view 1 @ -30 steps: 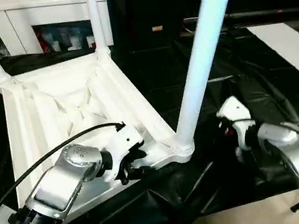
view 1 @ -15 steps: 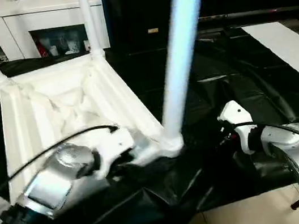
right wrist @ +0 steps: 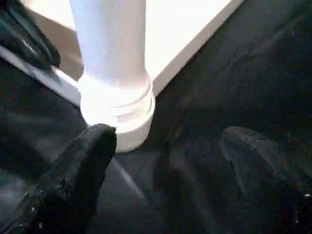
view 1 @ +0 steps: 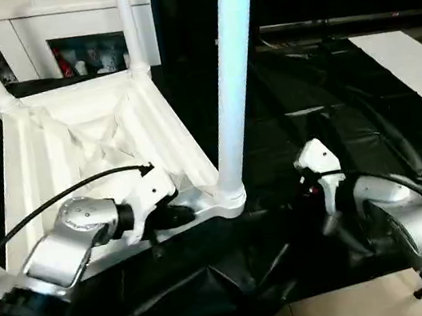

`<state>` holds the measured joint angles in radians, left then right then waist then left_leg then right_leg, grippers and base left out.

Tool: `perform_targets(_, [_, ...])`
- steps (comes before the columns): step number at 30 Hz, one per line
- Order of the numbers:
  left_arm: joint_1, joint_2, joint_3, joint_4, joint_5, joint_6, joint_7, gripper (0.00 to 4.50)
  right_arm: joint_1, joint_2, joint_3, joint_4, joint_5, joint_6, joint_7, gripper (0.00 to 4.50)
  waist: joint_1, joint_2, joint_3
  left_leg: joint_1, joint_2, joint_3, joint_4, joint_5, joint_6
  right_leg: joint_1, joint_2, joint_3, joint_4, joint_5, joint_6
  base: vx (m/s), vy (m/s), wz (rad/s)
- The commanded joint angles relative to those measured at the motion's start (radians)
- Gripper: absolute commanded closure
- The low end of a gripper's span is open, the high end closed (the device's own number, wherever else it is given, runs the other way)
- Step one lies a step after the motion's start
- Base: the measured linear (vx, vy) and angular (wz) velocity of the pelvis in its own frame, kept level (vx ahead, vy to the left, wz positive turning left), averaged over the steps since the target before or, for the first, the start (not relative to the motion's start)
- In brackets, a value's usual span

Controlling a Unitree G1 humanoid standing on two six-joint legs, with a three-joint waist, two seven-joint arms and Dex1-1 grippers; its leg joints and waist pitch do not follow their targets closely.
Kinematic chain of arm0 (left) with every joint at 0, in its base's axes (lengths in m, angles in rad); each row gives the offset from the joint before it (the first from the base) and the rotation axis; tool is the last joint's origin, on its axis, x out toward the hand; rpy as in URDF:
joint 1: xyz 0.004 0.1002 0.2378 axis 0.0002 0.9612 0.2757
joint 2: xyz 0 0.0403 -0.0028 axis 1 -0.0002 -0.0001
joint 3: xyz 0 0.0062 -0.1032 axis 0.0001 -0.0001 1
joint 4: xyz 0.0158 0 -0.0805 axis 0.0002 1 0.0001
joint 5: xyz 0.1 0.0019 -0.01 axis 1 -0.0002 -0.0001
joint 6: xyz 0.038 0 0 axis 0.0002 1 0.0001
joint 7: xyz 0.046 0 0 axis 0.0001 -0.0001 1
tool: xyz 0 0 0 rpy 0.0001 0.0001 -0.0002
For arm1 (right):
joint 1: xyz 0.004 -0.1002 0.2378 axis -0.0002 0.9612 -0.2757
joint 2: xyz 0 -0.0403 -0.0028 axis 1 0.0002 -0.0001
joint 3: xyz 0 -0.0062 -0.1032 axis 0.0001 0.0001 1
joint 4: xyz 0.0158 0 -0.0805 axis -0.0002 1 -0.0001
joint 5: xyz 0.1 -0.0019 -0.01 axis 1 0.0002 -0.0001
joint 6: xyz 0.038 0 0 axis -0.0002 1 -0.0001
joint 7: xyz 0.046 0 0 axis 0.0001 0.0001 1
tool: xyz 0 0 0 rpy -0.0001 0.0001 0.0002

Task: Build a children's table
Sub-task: Rotate table base

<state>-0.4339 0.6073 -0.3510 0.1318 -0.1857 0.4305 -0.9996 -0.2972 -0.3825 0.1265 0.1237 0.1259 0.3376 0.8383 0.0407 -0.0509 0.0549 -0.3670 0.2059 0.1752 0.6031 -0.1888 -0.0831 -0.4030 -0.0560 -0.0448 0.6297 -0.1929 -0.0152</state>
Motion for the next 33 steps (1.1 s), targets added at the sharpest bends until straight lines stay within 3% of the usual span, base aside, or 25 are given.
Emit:
perform_targets(1, [0.012, -0.011, -0.015, 0.016, 0.002, -0.015, -0.004, 4.43, -0.02, 0.004, 0.007, 0.017, 0.008, -0.017, 0.008, 0.54, 0.003, 0.007, -0.065, 0.007, 0.019, -0.003, -0.068, -0.144, 0.002, 0.05, -0.064, 0.043, -0.071, -0.167, -0.185, 0.0, 0.0, 0.0])
perform_targets(5, [0.024, -0.002, -0.036, 0.028, 0.04, -0.024, -0.013, 4.43, -0.028, 0.005, 0.02, 0.027, 0.007, -0.022, 0.013, 0.54, 0.003, 0.004, -0.063, 0.008, 0.02, -0.002, -0.068, -0.145, 0.005, 0.051, -0.064, 0.044, -0.072, -0.167, -0.184, 0.0, 0.0, 0.0])
perform_targets(10, [0.02, -0.021, -0.015, 0.056, 0.072, -0.038, 0.056, 4.43, -0.038, 0.01, 0.023, 0.034, 0.008, -0.025, 0.014, 0.54, 0.003, 0.002, -0.059, 0.012, 0.021, -0.002, -0.07, -0.185, -0.004, 0.046, -0.065, 0.045, -0.082, -0.249, -0.162, 0.0, 0.0, 0.0])
perform_targets(15, [0.02, -0.061, 0.052, 0.012, -0.016, 0.054, 0.068, 4.05, -0.038, 0.012, 0.022, 0.036, 0.009, -0.032, 0.019, 0.54, 0.004, -0.001, -0.058, 0.011, 0.02, -0.003, -0.071, -0.204, -0.011, 0.043, -0.066, 0.044, -0.088, -0.325, -0.141, 0.0, 0.0, 0.0])
perform_targets(18, [0.029, -0.071, 0.064, -0.015, -0.011, 0.056, 0.086, 3.82, -0.04, 0.011, 0.023, 0.037, 0.012, -0.034, 0.02, 0.54, 0.003, -0.003, -0.057, 0.01, 0.021, -0.004, -0.071, -0.204, -0.007, 0.043, -0.066, 0.043, -0.09, -0.327, -0.137, 0.0, 0.0, 0.0])
perform_targets(24, [0.026, -0.073, 0.043, 0.002, 0.046, 0.035, 0.12, 3.23, -0.044, 0.012, 0.024, 0.04, 0.013, -0.034, 0.022, 0.54, 0.002, -0.002, -0.062, 0.008, 0.021, -0.003, -0.069, -0.166, 0.005, 0.045, -0.064, 0.044, -0.083, -0.25, -0.149, 0.0, 0.0, 0.0])
perform_targets(27, [0.023, -0.062, 0.02, 0.017, 0.085, 0.017, 0.132, 3.23, -0.044, 0.012, 0.029, 0.048, 0.006, -0.04, 0.022, 0.54, 0.001, -0.002, -0.061, 0.007, 0.021, -0.004, -0.069, -0.162, 0.008, 0.046, -0.063, 0.044, -0.081, -0.236, -0.153, 0.0, 0.0, 0.0])
perform_targets(33, [0.039, -0.043, 0.002, -0.007, 0.087, 0.059, 0.114, 3.23, -0.042, 0.012, 0.038, 0.05, 0.004, -0.038, 0.03, 0.54, 0.001, -0.007, -0.059, 0.008, 0.021, -0.004, -0.07, -0.177, 0.005, 0.045, -0.065, 0.043, -0.084, -0.278, -0.147, 0.0, 0.0, 0.0])
